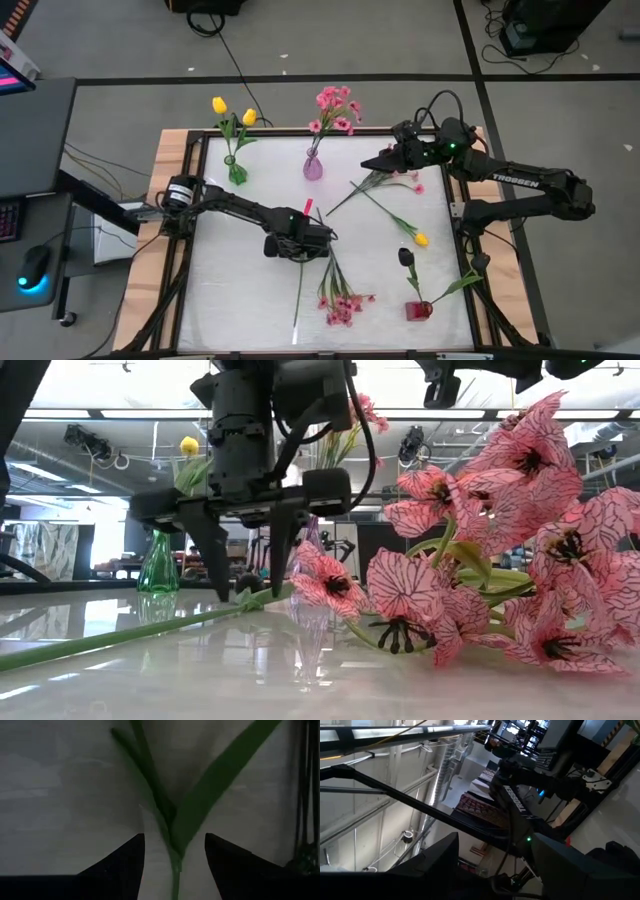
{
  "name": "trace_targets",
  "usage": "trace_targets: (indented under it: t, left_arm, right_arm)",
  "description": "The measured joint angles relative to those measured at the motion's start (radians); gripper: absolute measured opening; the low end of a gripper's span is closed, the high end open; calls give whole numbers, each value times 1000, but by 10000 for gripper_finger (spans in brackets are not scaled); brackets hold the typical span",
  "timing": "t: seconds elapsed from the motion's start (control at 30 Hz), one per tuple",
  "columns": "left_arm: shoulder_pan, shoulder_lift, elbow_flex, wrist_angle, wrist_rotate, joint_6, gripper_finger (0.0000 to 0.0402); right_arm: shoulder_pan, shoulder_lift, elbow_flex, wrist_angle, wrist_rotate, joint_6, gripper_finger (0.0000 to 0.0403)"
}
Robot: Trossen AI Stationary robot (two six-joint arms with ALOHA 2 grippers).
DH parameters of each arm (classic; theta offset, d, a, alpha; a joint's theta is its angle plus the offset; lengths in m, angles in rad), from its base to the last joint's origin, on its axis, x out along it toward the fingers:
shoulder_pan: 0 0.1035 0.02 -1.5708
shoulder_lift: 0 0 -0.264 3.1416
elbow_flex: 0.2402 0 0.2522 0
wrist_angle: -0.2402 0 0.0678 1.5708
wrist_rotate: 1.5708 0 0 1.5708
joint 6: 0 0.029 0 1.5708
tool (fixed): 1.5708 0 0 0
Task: Sort flowers into vase by color
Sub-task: Put the black flower into the red vase
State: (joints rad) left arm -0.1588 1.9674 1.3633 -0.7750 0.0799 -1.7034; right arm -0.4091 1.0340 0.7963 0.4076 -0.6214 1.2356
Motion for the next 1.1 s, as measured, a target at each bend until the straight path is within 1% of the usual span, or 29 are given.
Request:
trace_targets:
  t: [0.23, 0.37, 0.8, 1.1]
  left_arm:
    - [11, 26, 4, 12, 0, -16, 212]
    - [12, 25, 3, 14, -4, -16, 199]
    - [16, 26, 0, 8, -4, -15, 101]
    - [17, 26, 0, 14, 9, -13, 43]
  right_arm:
    - [0, 0, 0, 0, 0, 0, 258]
    - [0, 0, 0, 0, 0, 0, 258]
    - [0, 0, 0, 0, 0, 0, 258]
    - [0, 0, 0, 0, 0, 0, 258]
